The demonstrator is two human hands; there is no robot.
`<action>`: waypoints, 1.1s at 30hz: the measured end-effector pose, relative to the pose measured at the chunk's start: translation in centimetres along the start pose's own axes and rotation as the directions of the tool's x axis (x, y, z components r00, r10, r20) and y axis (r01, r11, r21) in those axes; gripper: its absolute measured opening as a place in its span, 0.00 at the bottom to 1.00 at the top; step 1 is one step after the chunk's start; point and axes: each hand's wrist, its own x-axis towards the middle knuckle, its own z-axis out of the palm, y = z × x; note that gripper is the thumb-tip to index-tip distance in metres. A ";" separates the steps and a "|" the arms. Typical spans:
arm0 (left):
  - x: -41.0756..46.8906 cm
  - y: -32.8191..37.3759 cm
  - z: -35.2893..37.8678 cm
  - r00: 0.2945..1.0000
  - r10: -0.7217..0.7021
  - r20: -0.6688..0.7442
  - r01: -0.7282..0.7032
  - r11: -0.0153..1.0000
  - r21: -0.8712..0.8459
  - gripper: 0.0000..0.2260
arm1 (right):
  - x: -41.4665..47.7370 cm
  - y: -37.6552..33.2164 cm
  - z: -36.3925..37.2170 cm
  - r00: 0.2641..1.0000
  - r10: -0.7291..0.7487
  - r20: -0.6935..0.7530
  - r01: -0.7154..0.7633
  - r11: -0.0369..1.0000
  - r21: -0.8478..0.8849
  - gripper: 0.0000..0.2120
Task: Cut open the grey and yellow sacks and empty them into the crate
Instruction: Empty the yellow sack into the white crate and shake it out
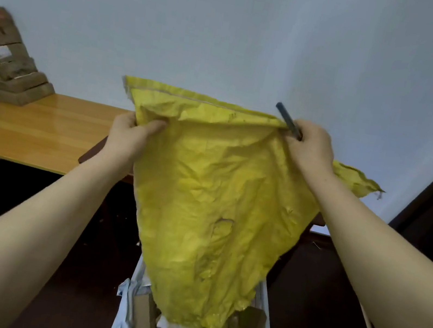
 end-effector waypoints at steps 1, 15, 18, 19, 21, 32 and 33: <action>-0.1 -0.1 0.2 1.000 -0.004 0.024 0.003 0.999 0.046 0.03 | -0.4 0.0 0.0 0.993 0.007 0.119 0.005 0.995 -0.102 0.06; -3.9 -1.6 4.1 0.998 0.059 0.038 -0.063 0.992 0.107 0.11 | -1.3 -0.1 -1.9 0.927 0.199 0.317 -0.066 0.921 -0.385 0.03; -6.3 -1.6 5.7 0.983 -0.021 0.181 0.015 0.999 0.035 0.10 | -1.5 0.1 -1.7 0.853 0.300 0.428 -0.304 0.951 -0.060 0.07; -7.2 -1.3 6.2 0.958 -0.044 0.282 0.054 0.998 -0.030 0.10 | -1.2 -0.2 -1.8 0.842 0.321 0.434 -0.404 0.908 0.111 0.10; -8.7 -0.9 7.3 0.840 -0.017 0.542 0.057 0.997 -0.058 0.27 | -0.8 -0.9 -2.1 0.804 0.336 0.490 -0.534 0.772 0.346 0.14; -8.7 0.4 12.4 0.999 0.029 0.046 -0.035 0.990 0.133 0.04 | -2.2 -2.5 -3.9 0.851 0.078 0.519 -0.501 0.413 0.761 0.05; -7.7 1.0 11.7 1.000 0.008 0.021 -0.009 0.999 0.033 0.04 | -2.2 -1.0 -4.2 0.893 0.107 0.438 -0.442 0.398 0.804 0.06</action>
